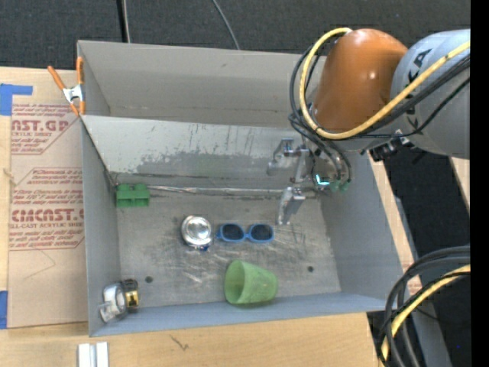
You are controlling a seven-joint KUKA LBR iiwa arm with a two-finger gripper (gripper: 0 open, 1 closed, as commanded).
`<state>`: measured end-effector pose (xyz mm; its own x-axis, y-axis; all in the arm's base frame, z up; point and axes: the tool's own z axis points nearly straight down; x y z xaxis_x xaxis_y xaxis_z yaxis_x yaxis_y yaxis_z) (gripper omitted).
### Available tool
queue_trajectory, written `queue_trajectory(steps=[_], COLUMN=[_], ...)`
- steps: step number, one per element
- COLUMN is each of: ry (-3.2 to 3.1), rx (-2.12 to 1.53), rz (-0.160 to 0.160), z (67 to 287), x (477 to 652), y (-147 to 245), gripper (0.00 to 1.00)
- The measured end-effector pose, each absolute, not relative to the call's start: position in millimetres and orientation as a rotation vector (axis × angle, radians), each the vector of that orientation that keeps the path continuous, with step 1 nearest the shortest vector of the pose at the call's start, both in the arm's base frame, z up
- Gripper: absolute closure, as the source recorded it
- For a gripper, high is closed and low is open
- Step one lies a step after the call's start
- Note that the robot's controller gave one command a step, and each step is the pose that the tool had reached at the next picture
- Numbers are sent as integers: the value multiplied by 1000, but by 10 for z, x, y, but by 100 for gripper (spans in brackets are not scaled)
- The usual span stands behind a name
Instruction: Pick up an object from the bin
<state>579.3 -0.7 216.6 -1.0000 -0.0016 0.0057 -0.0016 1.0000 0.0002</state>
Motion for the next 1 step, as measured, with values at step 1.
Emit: queue_trajectory(steps=[1], ry=[-3134], rx=[-310], rz=[-2], z=[735], x=[5839], y=[53], gripper=[0])
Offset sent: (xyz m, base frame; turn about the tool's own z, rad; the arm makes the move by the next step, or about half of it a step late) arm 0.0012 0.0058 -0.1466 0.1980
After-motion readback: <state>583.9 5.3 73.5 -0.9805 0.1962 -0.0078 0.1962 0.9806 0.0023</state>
